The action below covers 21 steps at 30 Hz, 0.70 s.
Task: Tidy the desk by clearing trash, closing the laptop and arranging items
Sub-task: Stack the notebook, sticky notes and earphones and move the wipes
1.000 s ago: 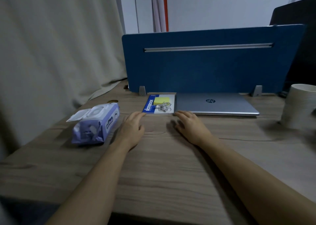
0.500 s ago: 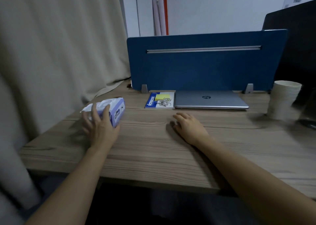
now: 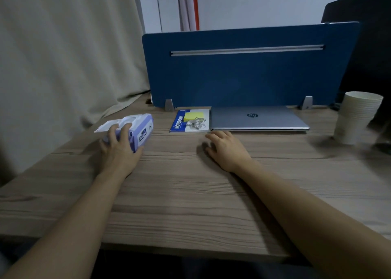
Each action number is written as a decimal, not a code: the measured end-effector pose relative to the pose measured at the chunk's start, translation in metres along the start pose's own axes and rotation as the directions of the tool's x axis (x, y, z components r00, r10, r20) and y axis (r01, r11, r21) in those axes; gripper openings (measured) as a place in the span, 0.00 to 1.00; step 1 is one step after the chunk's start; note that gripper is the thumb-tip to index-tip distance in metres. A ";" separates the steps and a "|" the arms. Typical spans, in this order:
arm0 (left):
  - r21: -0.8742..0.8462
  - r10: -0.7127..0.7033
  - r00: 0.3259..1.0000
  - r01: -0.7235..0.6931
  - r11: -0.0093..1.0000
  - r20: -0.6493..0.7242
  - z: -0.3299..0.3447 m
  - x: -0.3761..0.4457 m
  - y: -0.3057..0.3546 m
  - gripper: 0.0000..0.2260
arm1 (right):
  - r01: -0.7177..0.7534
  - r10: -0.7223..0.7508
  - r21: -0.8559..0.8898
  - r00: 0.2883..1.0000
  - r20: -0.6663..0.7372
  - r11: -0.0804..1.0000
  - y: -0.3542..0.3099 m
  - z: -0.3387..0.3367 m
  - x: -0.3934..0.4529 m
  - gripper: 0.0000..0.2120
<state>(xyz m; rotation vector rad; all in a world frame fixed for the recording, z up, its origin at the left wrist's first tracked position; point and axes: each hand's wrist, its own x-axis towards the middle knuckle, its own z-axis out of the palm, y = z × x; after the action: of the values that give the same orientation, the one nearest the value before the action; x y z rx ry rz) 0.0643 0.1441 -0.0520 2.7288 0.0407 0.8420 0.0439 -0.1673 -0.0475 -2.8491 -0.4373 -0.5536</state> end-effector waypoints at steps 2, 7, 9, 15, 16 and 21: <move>0.001 0.004 1.000 -0.004 1.000 0.013 0.010 0.011 0.004 0.32 | 0.005 -0.005 -0.003 1.000 -0.012 1.000 0.004 0.005 0.010 0.22; -0.018 0.018 0.999 -0.017 1.000 0.028 0.037 0.038 0.020 0.31 | 0.007 -0.009 -0.033 0.998 -0.070 0.999 0.017 0.019 0.032 0.18; -0.042 0.017 0.999 -0.015 0.999 0.047 0.048 0.051 0.026 0.30 | 0.003 -0.008 -0.051 0.996 -0.091 0.999 0.022 0.025 0.043 0.17; -0.082 0.054 0.997 -0.048 0.995 0.063 0.080 0.086 0.040 0.27 | -0.020 0.007 -0.084 0.988 -0.155 0.996 0.036 0.039 0.078 0.16; -0.098 0.055 0.996 -0.047 0.994 0.076 0.084 0.092 0.042 0.27 | -0.025 0.011 -0.088 0.989 -0.150 0.996 0.038 0.041 0.083 0.16; -0.116 0.078 0.994 -0.068 0.991 0.081 0.098 0.110 0.051 0.26 | -0.029 0.013 -0.104 0.989 -0.145 0.994 0.041 0.046 0.105 0.16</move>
<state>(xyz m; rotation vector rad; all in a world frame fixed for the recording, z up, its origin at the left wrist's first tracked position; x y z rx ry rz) 0.2075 0.0821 -0.0550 2.6698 -0.1216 0.7221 0.1657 -0.1682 -0.0538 -2.8836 -0.3625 -0.7945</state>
